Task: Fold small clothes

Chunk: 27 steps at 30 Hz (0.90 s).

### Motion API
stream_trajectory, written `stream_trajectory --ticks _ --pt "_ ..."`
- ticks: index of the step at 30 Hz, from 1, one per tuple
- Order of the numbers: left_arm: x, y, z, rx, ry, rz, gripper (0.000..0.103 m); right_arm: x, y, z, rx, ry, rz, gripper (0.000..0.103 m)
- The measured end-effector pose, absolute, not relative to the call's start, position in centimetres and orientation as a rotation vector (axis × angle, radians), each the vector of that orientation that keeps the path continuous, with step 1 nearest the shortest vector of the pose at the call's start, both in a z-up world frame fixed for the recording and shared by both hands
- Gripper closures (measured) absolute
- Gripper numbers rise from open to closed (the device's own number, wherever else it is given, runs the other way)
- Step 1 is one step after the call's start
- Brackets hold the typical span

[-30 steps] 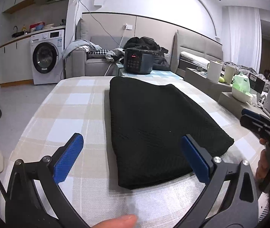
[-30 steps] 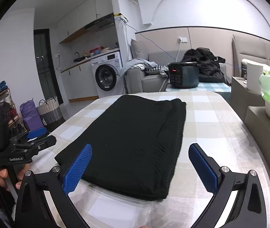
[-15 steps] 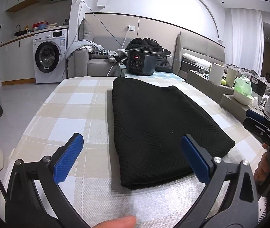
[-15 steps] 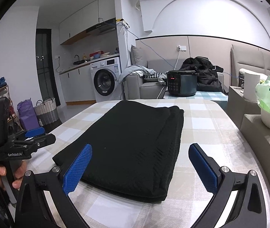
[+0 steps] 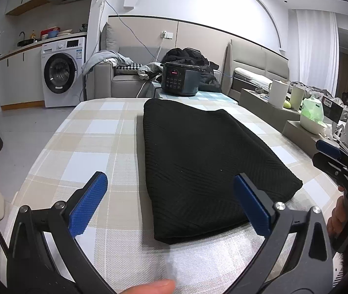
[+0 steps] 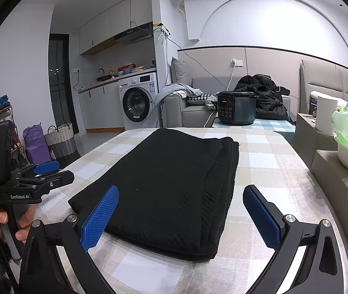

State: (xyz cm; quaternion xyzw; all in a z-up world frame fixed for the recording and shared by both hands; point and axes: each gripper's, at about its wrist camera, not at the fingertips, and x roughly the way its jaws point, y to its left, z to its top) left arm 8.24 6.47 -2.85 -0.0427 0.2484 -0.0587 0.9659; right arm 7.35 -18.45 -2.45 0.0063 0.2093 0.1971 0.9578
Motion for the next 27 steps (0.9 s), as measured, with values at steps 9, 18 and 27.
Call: stream_trajectory --ticks 9,18,27 --pt "8.25 6.43 -2.87 -0.086 0.502 -0.119 0.001 7.38 -18.62 -2.47 0.016 0.429 0.4 0.0" --pt "8.24 6.39 -2.88 -0.087 0.503 -0.118 0.001 7.36 -18.61 -2.49 0.016 0.43 0.399 0.0" --pt "8.25 6.37 -2.9 -0.088 0.504 -0.12 0.001 7.33 -18.62 -2.48 0.016 0.432 0.398 0.0"
